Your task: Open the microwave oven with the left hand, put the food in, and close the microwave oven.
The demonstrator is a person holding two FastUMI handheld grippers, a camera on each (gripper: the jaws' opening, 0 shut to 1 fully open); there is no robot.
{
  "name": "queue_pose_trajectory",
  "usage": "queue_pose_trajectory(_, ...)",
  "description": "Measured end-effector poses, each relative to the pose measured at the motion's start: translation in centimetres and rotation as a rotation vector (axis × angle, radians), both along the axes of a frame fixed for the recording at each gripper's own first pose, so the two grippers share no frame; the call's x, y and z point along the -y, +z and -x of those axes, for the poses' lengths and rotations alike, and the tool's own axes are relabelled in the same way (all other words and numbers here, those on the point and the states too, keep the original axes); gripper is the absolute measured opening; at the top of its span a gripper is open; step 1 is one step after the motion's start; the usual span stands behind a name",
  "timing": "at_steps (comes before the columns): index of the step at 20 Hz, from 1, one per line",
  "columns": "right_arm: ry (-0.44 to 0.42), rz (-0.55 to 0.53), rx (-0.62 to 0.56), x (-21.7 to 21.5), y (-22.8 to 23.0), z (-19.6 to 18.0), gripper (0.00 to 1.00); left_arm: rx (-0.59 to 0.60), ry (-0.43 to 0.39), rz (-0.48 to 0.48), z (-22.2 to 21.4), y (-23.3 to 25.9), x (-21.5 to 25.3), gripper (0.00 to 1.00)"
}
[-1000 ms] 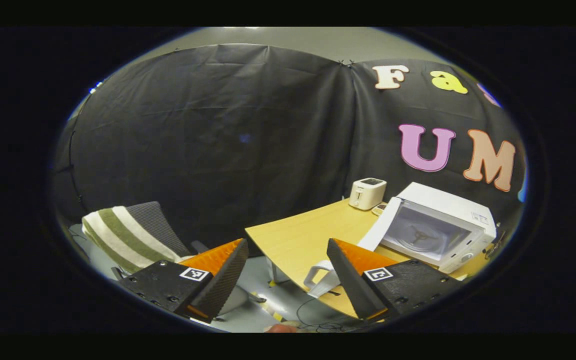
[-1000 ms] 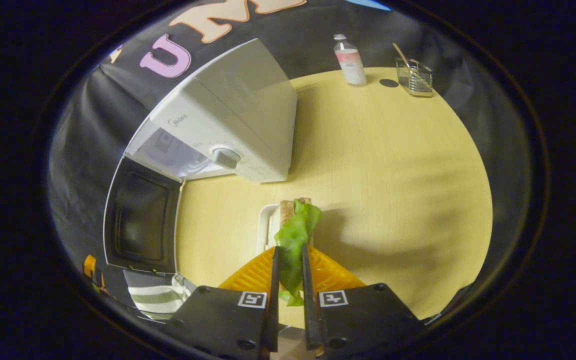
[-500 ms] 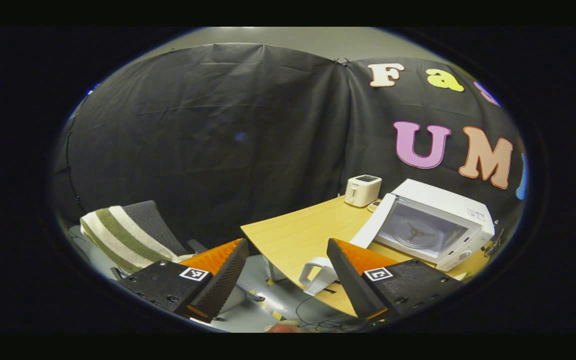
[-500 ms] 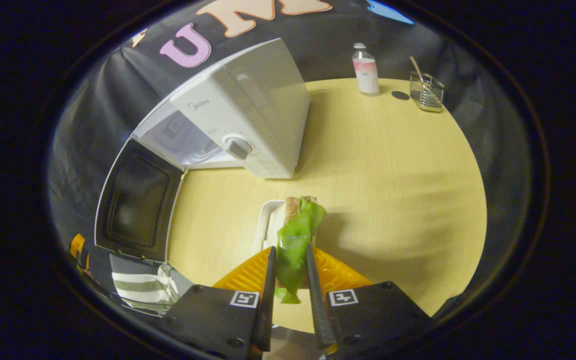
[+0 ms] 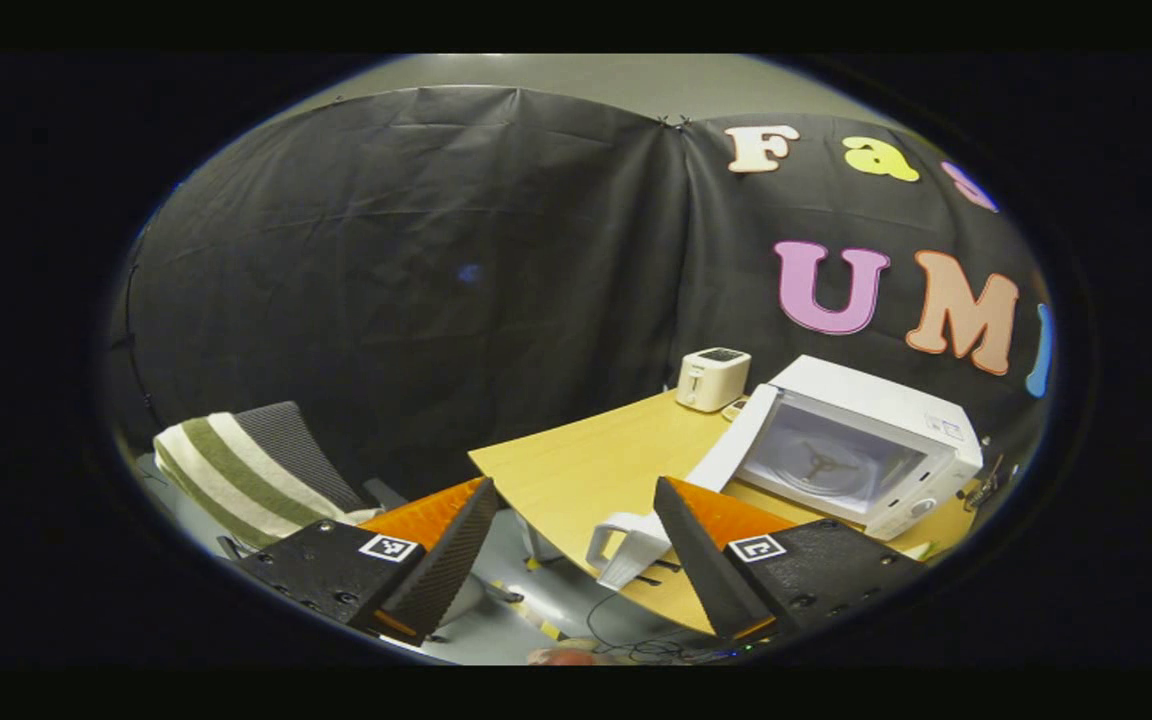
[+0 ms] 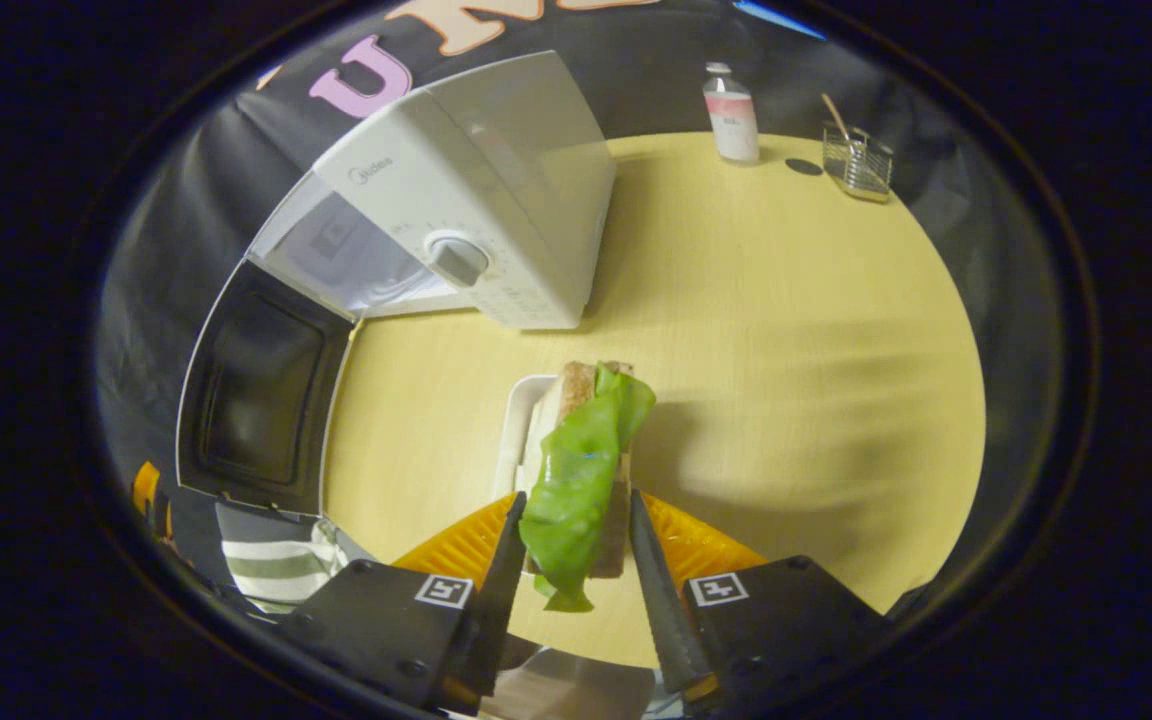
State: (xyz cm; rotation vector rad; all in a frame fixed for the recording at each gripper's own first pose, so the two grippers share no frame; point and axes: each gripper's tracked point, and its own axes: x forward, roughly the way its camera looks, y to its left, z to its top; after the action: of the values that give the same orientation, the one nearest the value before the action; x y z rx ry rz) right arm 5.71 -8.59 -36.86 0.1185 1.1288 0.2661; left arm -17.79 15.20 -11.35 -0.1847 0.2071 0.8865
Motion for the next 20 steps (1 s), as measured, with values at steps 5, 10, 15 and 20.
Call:
queue_pose_trajectory(5,-0.054,-0.097,-0.038,-0.7,0.0,-0.4,0.45,0.000,-0.017,-0.006,-0.6,0.2,0.6,0.97)
queue_pose_trajectory(10,-0.079,-0.170,-0.024,-1.2,1.4,-0.3,0.42,0.002,-0.024,-0.014,-1.1,0.6,0.8,0.97)
queue_pose_trajectory(15,-0.108,-0.235,0.030,-1.3,3.9,-0.3,0.36,0.021,-0.039,-0.021,-1.9,1.4,0.6,0.97)
queue_pose_trajectory(20,-0.158,-0.388,0.106,-3.8,8.1,0.4,0.36,0.053,-0.076,-0.043,-3.7,2.3,-0.5,0.97)
